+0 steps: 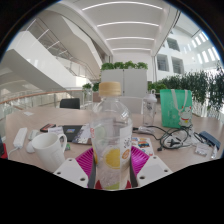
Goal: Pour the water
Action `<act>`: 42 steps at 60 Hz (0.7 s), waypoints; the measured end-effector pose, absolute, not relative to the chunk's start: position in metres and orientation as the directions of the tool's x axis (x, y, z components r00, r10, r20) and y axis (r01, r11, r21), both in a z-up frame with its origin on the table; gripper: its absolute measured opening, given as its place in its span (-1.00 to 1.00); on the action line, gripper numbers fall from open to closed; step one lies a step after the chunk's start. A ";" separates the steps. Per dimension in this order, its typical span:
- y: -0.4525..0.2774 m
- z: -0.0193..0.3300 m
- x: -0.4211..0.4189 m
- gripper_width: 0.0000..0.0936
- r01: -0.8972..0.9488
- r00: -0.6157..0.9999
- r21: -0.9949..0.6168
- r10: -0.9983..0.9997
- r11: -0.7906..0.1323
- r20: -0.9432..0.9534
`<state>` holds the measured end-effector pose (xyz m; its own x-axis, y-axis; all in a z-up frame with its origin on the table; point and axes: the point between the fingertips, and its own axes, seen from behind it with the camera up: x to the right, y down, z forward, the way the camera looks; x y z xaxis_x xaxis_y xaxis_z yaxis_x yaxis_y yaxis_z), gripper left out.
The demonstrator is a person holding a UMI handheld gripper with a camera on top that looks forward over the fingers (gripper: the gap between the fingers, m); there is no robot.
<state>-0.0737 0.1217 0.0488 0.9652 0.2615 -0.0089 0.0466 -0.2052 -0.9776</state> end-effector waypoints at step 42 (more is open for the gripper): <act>0.002 0.114 -0.071 0.81 0.134 0.983 -0.911 0.167 -0.389 0.074</act>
<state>-0.0708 0.0018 0.1136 0.9832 0.1668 0.0739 0.1345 -0.3889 -0.9114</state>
